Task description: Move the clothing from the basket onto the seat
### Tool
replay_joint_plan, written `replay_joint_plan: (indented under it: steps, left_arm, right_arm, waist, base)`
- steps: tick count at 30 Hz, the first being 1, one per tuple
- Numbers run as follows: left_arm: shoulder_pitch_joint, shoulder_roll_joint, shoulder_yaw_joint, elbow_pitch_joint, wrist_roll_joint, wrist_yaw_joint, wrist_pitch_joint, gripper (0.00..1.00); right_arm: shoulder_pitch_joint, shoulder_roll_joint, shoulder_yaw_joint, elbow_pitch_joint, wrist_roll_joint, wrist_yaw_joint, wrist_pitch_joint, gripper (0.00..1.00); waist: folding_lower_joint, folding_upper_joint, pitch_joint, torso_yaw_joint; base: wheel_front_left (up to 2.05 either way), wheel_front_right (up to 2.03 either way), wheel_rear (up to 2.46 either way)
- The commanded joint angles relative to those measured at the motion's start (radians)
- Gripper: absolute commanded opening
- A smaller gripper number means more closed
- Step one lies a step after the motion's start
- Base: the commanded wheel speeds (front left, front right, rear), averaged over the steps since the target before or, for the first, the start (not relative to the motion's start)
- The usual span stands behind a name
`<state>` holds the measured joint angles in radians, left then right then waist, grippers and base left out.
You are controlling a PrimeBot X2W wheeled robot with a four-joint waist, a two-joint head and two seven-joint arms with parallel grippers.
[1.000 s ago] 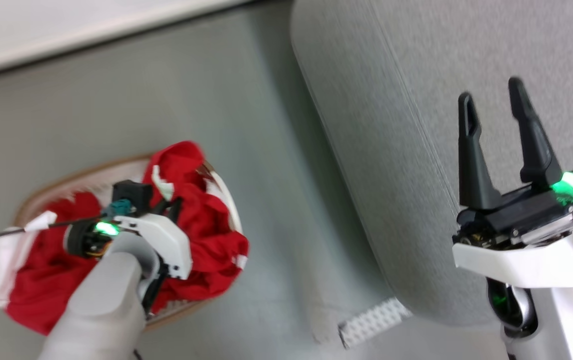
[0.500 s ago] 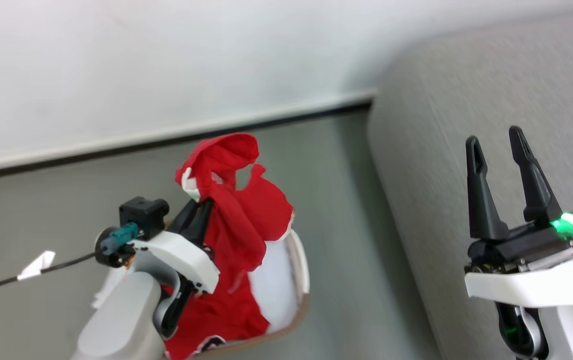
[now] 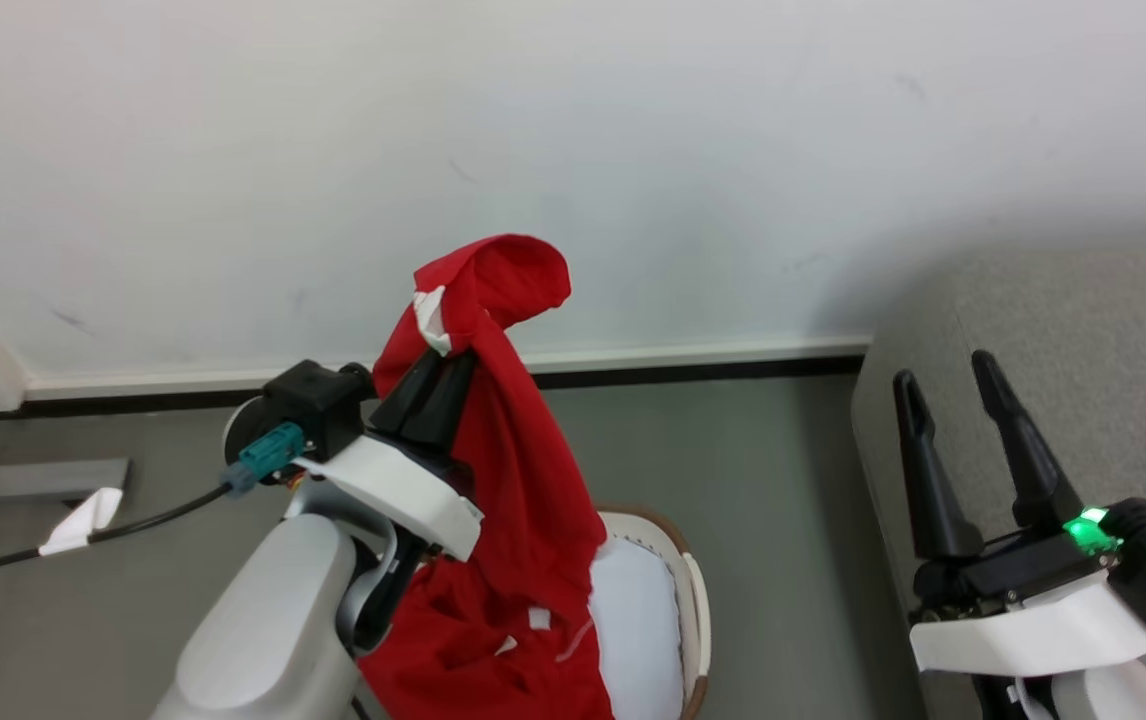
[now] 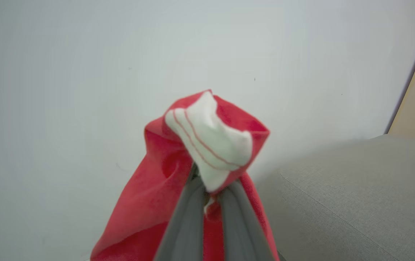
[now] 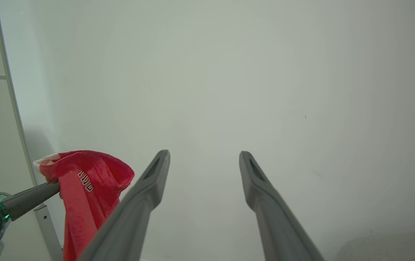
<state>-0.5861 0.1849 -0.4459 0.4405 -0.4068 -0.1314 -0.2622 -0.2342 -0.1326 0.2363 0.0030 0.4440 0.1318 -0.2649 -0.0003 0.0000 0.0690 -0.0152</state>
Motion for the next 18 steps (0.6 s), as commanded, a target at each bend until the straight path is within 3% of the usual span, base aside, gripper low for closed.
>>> replay_joint_plan:
  steps: [1, 12, 18]
  left_arm:
    - [-0.001, -0.001, -0.001, -0.009, -0.016, 0.002, 0.007, 0.00]
    - [0.027, 0.000, -0.017, -0.063, -0.041, 0.006, 0.037, 0.00]
    - [0.022, -0.015, -0.043, -0.080, -0.045, 0.004, 0.045, 0.00]
  right_arm:
    - [0.020, -0.009, 0.005, 0.007, 0.014, -0.002, 0.001, 1.00]
    - [0.037, -0.029, 0.091, 0.015, 0.046, -0.002, 0.001, 1.00]
    - [-0.005, -0.064, 0.249, 0.078, 0.111, -0.002, 0.001, 1.00]
  waist:
    - [0.0003, 0.0000, -0.028, 0.024]
    - [0.0003, 0.0000, -0.058, 0.035]
    - [0.0003, 0.0000, -0.055, 0.047]
  base:
    - [0.00, 0.00, 0.00]
    - [0.00, 0.00, 0.00]
    - [0.00, 0.00, 0.00]
